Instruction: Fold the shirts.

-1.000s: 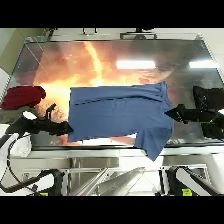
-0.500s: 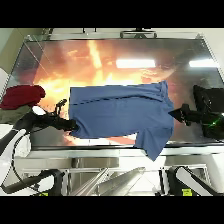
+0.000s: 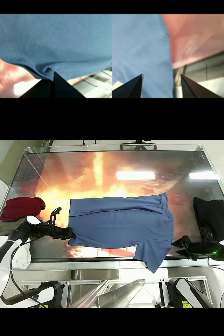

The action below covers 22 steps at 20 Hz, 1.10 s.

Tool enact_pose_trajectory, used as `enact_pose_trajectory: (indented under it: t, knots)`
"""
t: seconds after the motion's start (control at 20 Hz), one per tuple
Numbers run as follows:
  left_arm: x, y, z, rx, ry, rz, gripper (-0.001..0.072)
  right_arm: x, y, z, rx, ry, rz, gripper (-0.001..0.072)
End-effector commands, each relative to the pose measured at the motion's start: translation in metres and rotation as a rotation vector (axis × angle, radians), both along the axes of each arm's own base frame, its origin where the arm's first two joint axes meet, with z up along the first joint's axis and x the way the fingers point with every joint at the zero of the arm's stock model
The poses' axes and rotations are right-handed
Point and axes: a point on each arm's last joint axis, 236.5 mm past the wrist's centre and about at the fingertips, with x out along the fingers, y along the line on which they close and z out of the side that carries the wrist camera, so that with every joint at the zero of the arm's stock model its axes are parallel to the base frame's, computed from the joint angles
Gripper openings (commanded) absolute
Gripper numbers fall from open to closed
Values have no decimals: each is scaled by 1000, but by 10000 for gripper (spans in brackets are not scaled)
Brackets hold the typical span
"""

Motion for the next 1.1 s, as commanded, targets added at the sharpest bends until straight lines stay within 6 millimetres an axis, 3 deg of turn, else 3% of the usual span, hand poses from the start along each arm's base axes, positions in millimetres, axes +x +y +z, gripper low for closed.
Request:
enact_pose_trajectory:
  t: [0.0,0.25,0.45,0.5,0.55,0.6,0.7,0.75,0.8,0.95,1.05]
  knots:
    - [1,3,1,-1,0,8,21,-7,13,-25,11,14,-24,502]
    - [1,3,1,-3,2,8,21,-11,41,-46,19,46,94,502]
    - [0,2,1,-4,4,6,21,4,80,-32,156,-45,177,500]
    - [-2,2,1,-7,9,3,21,9,85,-26,184,-74,175,485]
    - [-3,1,2,-9,13,1,21,11,87,-21,200,-92,183,352]
    - [-3,1,2,-10,15,-1,21,12,87,-19,204,-102,198,208]
    - [-5,1,2,-14,22,-5,22,14,87,-13,216,-111,208,194]
    - [-6,0,3,-15,25,-8,22,17,86,-8,220,-120,213,82]
    - [-7,0,3,-18,29,-10,22,23,81,-3,218,-136,212,25]
    - [-13,3,5,-30,54,-10,22,46,60,19,199,-197,193,16]
    - [-13,15,6,-41,73,37,22,65,39,35,160,-247,165,16]
